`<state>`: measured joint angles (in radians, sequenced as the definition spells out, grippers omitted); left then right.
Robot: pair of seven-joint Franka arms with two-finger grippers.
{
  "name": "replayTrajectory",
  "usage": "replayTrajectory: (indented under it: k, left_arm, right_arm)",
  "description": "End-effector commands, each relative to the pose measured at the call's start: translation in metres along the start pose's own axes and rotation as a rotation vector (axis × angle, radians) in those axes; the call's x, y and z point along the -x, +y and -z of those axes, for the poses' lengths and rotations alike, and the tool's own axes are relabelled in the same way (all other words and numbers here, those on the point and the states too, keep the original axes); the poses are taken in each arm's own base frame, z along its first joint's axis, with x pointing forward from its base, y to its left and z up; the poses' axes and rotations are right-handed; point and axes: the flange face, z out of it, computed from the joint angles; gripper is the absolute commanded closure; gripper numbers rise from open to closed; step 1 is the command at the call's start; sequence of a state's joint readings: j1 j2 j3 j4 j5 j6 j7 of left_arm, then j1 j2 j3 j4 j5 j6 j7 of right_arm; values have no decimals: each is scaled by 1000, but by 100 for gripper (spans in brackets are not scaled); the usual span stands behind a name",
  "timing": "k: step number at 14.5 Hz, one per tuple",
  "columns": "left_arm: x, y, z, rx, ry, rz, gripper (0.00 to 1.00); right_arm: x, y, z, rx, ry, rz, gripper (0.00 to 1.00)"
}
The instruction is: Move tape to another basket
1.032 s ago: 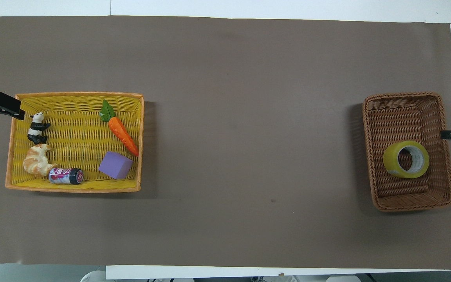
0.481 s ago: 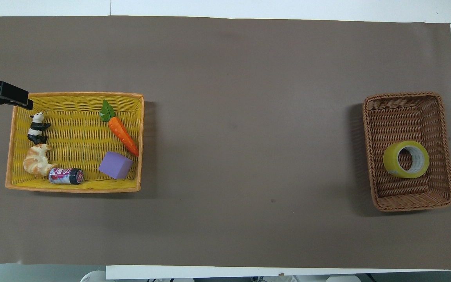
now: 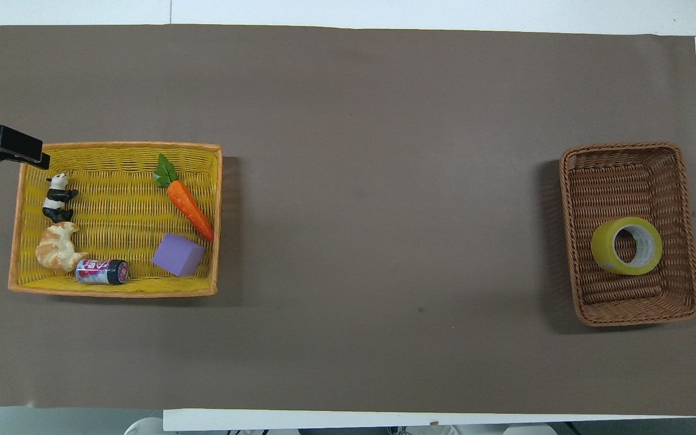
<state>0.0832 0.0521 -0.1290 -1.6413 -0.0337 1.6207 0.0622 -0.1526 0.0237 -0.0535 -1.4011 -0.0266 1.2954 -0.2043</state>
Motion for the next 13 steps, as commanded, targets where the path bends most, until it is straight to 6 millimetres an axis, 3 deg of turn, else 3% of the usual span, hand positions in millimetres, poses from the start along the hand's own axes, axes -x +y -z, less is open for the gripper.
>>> replayTrajectory:
  k: [1,13]
  left_arm:
    - [3,-2,2,9,11,1,1]
    - [2,-2,2,9,12,1,1]
  right_arm:
    - [-5,-1,-2,11,16,-58,0]
    - [4,6,4,8,-12,-76,0]
